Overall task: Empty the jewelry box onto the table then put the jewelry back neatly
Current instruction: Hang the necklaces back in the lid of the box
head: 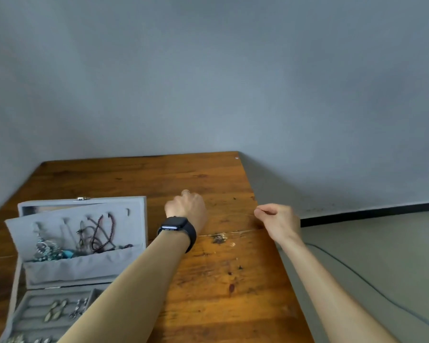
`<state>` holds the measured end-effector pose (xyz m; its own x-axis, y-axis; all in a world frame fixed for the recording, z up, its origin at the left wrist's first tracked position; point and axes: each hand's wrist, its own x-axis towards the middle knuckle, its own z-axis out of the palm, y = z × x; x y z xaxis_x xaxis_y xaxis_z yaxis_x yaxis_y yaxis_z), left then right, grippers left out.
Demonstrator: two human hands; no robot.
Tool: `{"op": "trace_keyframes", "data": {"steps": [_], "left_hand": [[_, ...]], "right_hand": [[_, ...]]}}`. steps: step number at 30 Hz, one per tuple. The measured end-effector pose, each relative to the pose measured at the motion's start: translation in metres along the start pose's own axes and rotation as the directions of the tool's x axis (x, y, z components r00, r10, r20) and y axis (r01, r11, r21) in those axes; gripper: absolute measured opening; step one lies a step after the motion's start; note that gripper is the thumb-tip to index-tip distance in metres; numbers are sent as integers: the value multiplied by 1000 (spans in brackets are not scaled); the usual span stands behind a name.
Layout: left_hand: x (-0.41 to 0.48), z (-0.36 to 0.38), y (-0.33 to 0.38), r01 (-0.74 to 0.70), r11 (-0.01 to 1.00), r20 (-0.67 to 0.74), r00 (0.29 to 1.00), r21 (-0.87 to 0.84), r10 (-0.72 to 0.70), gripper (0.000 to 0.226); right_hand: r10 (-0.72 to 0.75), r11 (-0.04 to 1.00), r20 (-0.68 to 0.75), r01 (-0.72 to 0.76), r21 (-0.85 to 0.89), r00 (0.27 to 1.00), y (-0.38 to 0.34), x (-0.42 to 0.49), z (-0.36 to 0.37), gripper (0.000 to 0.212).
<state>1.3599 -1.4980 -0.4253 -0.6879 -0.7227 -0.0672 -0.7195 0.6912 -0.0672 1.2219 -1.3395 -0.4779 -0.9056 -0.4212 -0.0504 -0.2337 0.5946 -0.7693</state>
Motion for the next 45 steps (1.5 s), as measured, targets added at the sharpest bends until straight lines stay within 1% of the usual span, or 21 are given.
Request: {"op": "trace_keyframes", "data": {"steps": [4, 6, 9, 11, 13, 16, 21, 24, 26, 29, 32, 34, 36, 39, 41, 45], "left_hand": [[19, 11, -2, 33, 998, 35, 999, 53, -35, 28], [22, 19, -2, 32, 999, 29, 999, 36, -34, 30], [22, 31, 0, 22, 999, 14, 1000, -39, -21, 37], [22, 34, 2, 40, 993, 17, 999, -114, -39, 41], [22, 34, 1, 40, 988, 22, 999, -148, -37, 39], [20, 30, -4, -5, 993, 53, 999, -115, 12, 35], [1, 9, -9, -38, 993, 72, 996, -111, 47, 34], [-25, -7, -12, -70, 979, 40, 996, -191, 79, 36], [-53, -16, -14, -117, 966, 26, 992, -231, 127, 37], [-107, -16, -16, -239, 927, -52, 971, -289, 234, 39], [-168, -3, -22, -354, 860, -86, 934, -367, 348, 41], [-206, 11, -28, -399, 821, -77, 911, -408, 405, 42], [-237, 25, -35, -409, 804, -67, 903, -432, 424, 42], [-273, 48, -44, -380, 799, -53, 914, -466, 403, 41], [-291, 65, -51, -369, 802, -70, 921, -469, 383, 43], [-318, 94, -62, -428, 819, -151, 903, -382, 402, 53]], "right_hand": [[-13, 999, -26, 11, -47, 1000, -7, 20, 11, 13], [-22, 998, -41, 19, -66, 999, -6, 23, 16, 11], [-100, 989, -95, 88, -119, 991, 2, 19, 28, 12], [-115, 990, -106, 105, -95, 988, 7, 13, 33, 16], [-111, 993, -109, 105, -61, 988, 11, 12, 35, 21], [-96, 995, -119, 90, -52, 988, 15, 10, 30, 27], [-86, 996, -129, 89, 14, 988, 15, -27, 6, 25], [-112, 989, -140, 124, 77, 984, 8, -76, -16, 24], [-128, 985, -129, 141, 97, 983, 6, -117, -28, 22], [-152, 980, -85, 161, 116, 985, 16, -182, -40, 20], [-118, 983, -46, 123, 135, 992, 37, -246, -43, 18], [-80, 991, -42, 84, 101, 996, 53, -281, -39, 17], [-92, 994, -64, 95, 46, 994, 65, -309, -33, 18], [-176, 984, -93, 173, -36, 980, 72, -335, -22, 18], [-228, 972, -76, 221, -83, 971, 67, -342, -15, 17], [-331, 922, -18, 319, -220, 943, 56, -341, -1, 22]]}}
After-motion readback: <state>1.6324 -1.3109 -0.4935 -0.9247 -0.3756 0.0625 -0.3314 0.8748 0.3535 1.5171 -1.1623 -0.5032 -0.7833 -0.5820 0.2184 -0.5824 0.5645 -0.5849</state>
